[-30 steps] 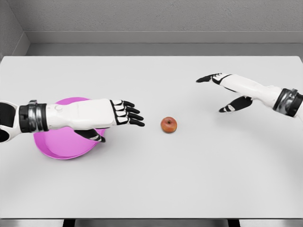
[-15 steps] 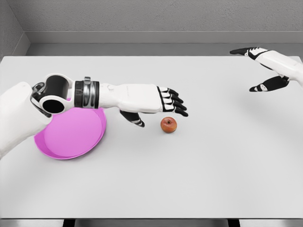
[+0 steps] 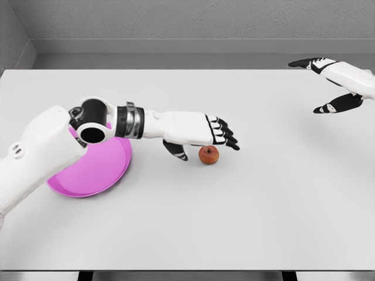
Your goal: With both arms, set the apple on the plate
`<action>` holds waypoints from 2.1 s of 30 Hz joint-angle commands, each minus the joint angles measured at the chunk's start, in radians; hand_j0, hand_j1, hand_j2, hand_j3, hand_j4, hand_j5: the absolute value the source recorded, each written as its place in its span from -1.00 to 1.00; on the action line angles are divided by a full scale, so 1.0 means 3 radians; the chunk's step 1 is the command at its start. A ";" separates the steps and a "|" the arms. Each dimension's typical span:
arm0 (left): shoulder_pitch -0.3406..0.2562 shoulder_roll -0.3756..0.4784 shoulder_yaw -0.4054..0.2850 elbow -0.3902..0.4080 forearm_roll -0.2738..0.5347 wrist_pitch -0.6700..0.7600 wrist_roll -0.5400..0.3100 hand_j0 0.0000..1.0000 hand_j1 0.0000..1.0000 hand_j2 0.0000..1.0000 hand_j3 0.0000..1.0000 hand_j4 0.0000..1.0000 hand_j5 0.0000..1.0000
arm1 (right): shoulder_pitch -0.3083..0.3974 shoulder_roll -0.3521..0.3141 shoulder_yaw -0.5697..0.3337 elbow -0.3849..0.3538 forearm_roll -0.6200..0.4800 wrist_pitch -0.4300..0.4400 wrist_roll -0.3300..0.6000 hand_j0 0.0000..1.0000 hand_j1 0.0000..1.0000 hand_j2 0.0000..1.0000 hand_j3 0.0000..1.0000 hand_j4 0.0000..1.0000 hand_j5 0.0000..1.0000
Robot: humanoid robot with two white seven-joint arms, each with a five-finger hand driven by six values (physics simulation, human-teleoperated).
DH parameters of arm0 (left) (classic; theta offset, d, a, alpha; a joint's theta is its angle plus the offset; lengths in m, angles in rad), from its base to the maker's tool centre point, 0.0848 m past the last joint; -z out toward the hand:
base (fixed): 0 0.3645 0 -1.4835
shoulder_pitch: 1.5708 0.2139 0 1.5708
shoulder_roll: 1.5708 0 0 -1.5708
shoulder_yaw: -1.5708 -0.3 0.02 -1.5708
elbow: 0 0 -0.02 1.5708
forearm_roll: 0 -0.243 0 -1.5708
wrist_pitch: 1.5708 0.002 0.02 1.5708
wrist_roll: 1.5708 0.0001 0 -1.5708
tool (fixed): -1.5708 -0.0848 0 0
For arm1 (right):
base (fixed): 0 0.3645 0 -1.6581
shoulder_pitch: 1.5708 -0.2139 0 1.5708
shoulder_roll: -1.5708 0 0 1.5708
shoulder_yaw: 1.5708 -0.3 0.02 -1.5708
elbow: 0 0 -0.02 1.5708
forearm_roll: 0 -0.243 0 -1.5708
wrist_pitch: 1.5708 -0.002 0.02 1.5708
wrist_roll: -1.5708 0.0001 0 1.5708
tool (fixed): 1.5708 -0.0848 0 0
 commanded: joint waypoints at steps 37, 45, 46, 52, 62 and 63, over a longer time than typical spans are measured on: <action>-0.0046 -0.0363 -0.0077 0.0625 -0.0361 0.0008 0.0032 0.87 0.87 0.87 0.87 0.87 0.87 | -0.0005 -0.0004 0.0113 -0.0110 -0.0013 0.0010 -0.0002 1.00 1.00 1.00 1.00 1.00 1.00; -0.0046 -0.0455 -0.0082 0.0793 -0.0453 0.0008 0.0027 0.87 0.87 0.87 0.87 0.87 0.87 | 0.0000 -0.0004 0.0118 -0.0110 -0.0013 0.0010 -0.0002 1.00 1.00 1.00 1.00 1.00 1.00; -0.0046 -0.0470 -0.0082 0.0793 -0.0453 0.0008 0.0027 0.87 0.87 0.87 0.87 0.87 0.87 | 0.0000 -0.0004 0.0118 -0.0110 -0.0013 0.0010 -0.0002 1.00 1.00 1.00 1.00 1.00 1.00; -0.0046 -0.0506 -0.0088 0.0793 -0.0458 0.0008 0.0027 0.78 0.78 0.78 0.78 0.78 0.78 | 0.0000 -0.0004 0.0118 -0.0110 -0.0013 0.0010 -0.0002 1.00 1.00 1.00 1.00 1.00 1.00; -0.0041 -0.0491 -0.0226 0.0839 -0.0458 0.0008 0.0027 0.68 0.68 0.68 0.68 0.68 0.68 | 0.0000 -0.0004 0.0129 -0.0130 -0.0013 0.0010 -0.0002 1.00 1.00 1.00 1.00 1.00 1.00; -0.0041 -0.0496 -0.0226 0.0855 -0.0458 0.0008 0.0032 0.68 0.68 0.68 0.68 0.68 0.68 | 0.0000 -0.0004 0.0129 -0.0135 -0.0013 0.0010 -0.0002 1.00 1.00 1.00 1.00 1.00 1.00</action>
